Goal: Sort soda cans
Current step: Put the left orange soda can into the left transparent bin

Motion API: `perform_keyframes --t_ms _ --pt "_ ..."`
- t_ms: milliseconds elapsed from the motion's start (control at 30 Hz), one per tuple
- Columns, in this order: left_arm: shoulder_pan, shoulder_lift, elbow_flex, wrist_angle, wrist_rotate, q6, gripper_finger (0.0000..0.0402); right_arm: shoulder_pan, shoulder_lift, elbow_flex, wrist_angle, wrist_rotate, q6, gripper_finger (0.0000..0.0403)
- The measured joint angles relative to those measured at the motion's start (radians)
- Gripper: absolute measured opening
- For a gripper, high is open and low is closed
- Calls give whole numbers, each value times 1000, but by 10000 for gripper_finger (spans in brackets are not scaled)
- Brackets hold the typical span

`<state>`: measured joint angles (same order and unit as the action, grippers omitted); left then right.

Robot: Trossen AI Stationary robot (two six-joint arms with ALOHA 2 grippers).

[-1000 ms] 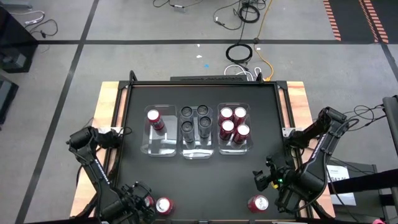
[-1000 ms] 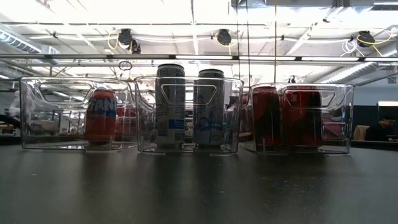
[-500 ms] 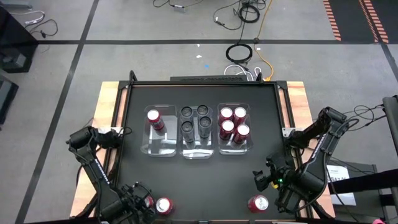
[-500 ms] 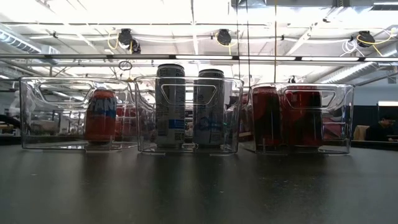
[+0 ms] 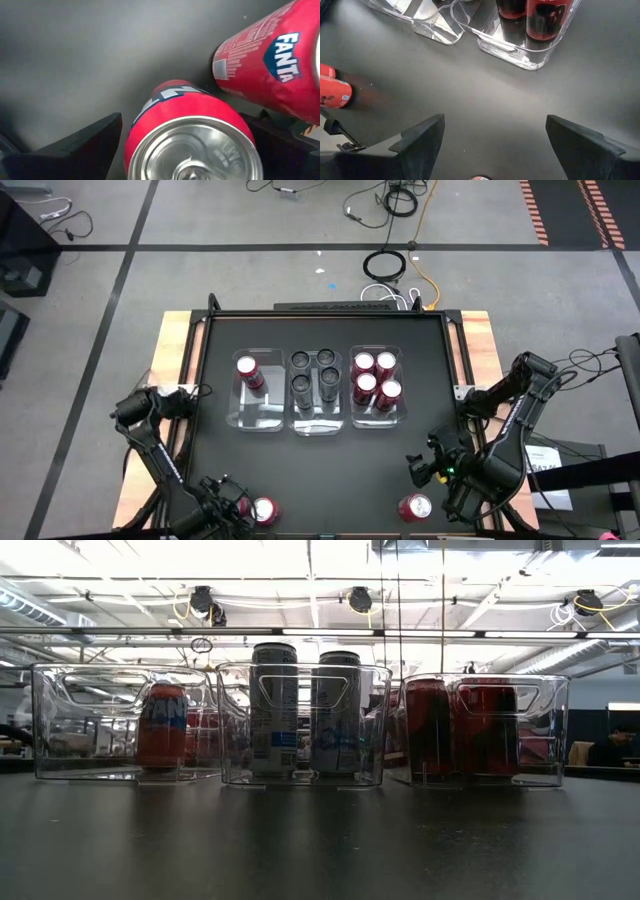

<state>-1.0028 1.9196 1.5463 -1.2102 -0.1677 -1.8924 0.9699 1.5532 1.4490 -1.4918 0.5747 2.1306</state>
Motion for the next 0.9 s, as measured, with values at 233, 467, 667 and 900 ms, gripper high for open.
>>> perform_keyframes --t_ms 233,467,667,900 --pt "5 5 0 0 46 23 371 0 0 0 7 0 0 341" --pt "12 5 0 -2 79 25 311 0 0 0 12 0 1 341" --pt "20 -19 0 -53 94 50 311 0 0 0 14 0 0 341" --pt "41 -166 0 -292 73 127 315 -2 0 0 6 0 19 341"
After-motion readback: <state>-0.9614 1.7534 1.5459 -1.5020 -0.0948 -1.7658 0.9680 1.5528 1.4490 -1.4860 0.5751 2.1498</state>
